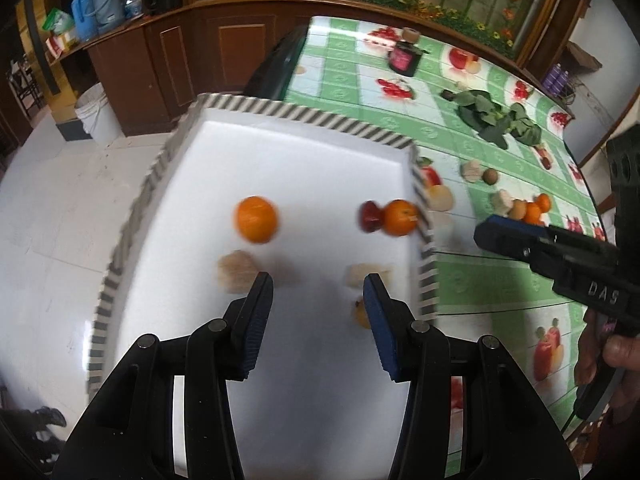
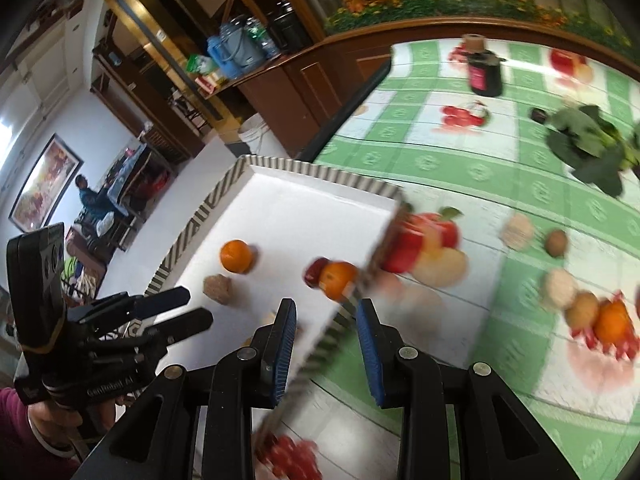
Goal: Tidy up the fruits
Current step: 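Move both tools back over the remaining fruit on the tablecloth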
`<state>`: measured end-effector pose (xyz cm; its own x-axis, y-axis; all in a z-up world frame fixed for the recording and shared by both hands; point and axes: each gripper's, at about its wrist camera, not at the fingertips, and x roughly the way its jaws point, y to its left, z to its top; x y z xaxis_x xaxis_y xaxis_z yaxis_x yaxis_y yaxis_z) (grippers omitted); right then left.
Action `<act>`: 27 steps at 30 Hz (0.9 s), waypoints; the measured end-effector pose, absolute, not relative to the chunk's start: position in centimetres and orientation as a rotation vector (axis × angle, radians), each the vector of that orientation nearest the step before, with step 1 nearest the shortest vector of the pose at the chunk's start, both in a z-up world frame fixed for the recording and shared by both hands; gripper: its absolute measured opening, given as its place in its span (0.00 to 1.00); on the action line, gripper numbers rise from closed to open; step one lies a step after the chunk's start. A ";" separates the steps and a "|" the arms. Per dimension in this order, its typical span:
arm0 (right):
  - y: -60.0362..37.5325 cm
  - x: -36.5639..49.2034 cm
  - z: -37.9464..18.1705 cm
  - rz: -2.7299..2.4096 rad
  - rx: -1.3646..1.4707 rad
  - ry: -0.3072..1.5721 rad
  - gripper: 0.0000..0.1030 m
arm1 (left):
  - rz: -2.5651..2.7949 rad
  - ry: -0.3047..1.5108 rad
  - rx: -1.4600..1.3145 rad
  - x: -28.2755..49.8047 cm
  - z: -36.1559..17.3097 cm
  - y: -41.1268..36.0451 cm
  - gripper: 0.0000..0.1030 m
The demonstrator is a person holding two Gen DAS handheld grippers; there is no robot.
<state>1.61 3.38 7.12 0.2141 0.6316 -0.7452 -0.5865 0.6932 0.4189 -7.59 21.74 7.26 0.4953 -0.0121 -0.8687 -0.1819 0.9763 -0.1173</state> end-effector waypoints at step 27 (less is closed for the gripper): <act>-10.3 5.2 3.4 0.632 0.134 1.119 0.29 | -0.097 1.107 -0.110 4.6 6.1 9.4 0.46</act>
<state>5.16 -10.25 3.40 0.2826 0.5351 -0.7961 -0.4051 0.8189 0.4066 4.62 9.39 6.11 0.4440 -0.1331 -0.8861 0.0235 0.9903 -0.1370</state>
